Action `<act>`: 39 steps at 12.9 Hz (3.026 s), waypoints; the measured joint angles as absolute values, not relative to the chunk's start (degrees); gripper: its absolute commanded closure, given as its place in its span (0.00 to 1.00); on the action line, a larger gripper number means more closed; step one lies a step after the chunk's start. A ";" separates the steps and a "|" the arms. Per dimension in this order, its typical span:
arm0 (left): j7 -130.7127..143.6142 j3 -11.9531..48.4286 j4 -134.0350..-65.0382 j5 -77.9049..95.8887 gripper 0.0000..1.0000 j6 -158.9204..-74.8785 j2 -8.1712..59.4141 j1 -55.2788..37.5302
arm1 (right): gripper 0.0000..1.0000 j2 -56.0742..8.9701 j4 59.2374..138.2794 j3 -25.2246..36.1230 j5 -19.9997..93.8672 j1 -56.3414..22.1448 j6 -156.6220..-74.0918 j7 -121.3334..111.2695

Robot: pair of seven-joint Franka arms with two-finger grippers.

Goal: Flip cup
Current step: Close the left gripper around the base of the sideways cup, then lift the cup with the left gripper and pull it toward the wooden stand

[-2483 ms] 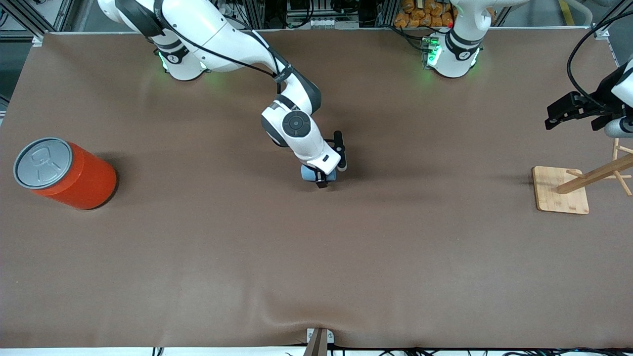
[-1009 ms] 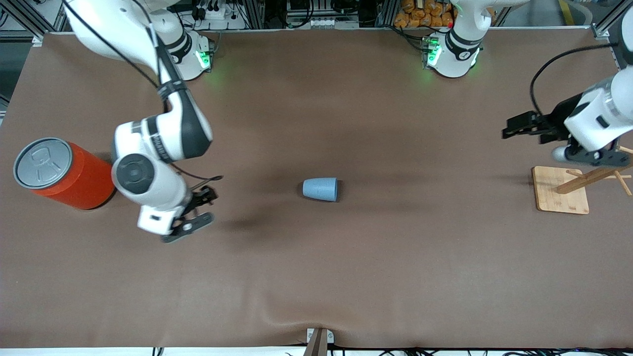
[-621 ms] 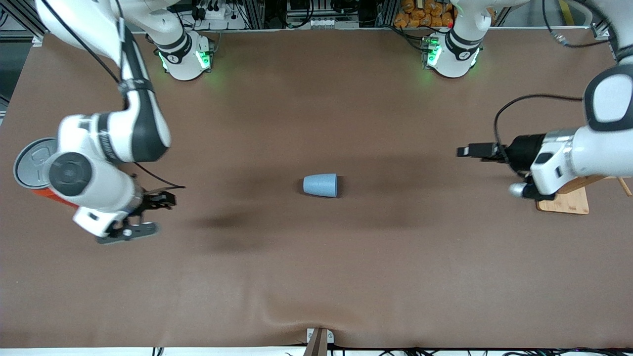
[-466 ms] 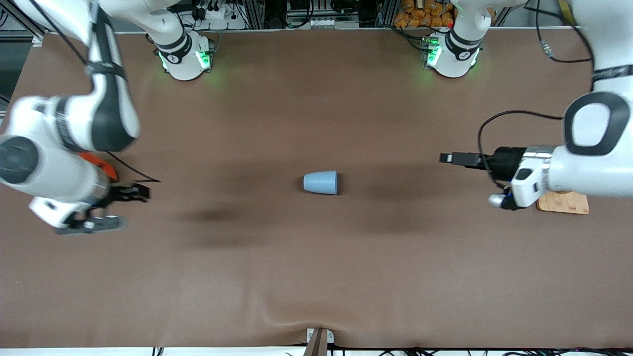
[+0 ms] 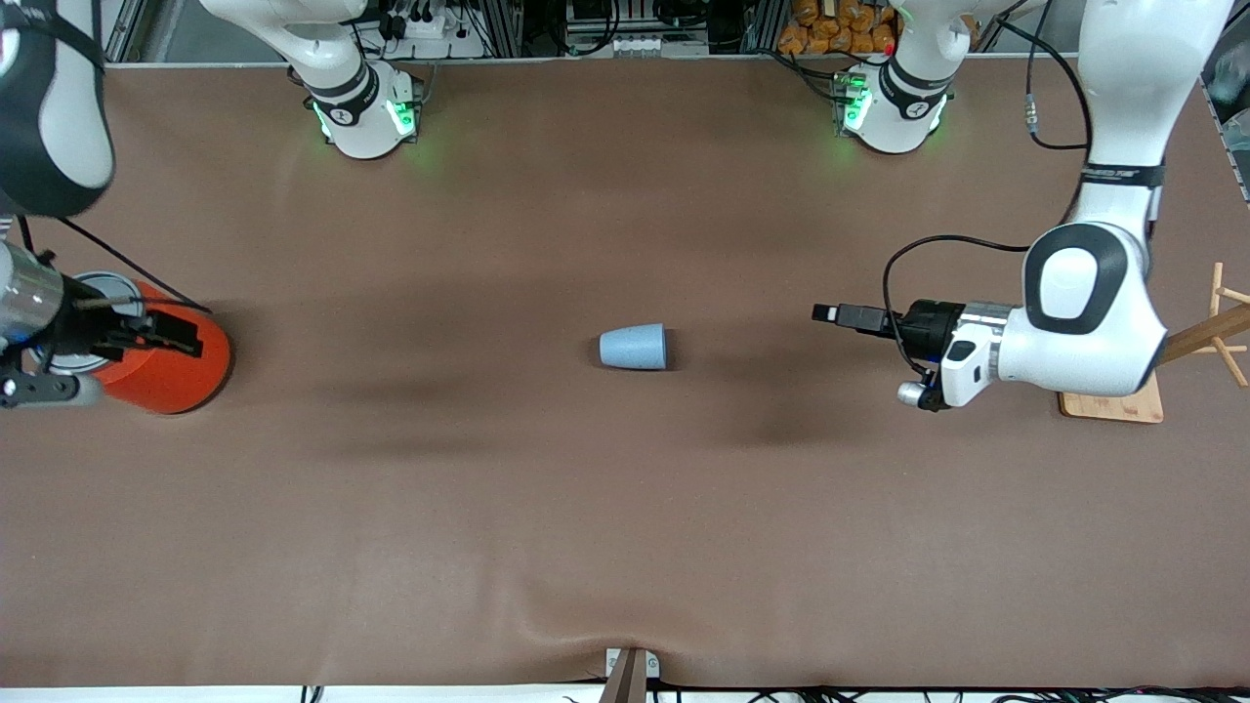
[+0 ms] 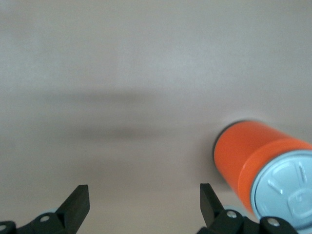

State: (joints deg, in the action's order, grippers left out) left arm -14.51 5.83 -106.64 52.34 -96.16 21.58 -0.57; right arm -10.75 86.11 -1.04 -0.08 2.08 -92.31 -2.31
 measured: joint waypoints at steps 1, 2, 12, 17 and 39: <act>-17.11 6.01 -109.47 55.31 0.00 -98.01 21.57 -0.65 | 0.00 -9.24 86.10 -1.90 -0.08 2.16 -90.29 -1.27; -19.64 6.66 -112.43 57.94 0.00 -100.46 21.57 -0.73 | 0.00 -7.56 86.11 -2.85 -0.08 2.15 -88.58 -0.47; -35.01 9.89 -115.65 83.30 0.00 -114.05 32.35 -11.23 | 0.00 -3.07 86.22 -0.28 -0.08 1.14 -83.78 0.13; -35.77 9.79 -113.90 85.82 0.00 -117.21 34.58 -14.68 | 0.00 -2.95 86.21 0.01 -0.08 1.11 -85.05 0.12; -36.55 9.32 -104.03 91.37 1.00 -118.32 43.95 -18.35 | 0.00 -2.91 86.87 0.35 -0.02 0.62 -85.93 0.14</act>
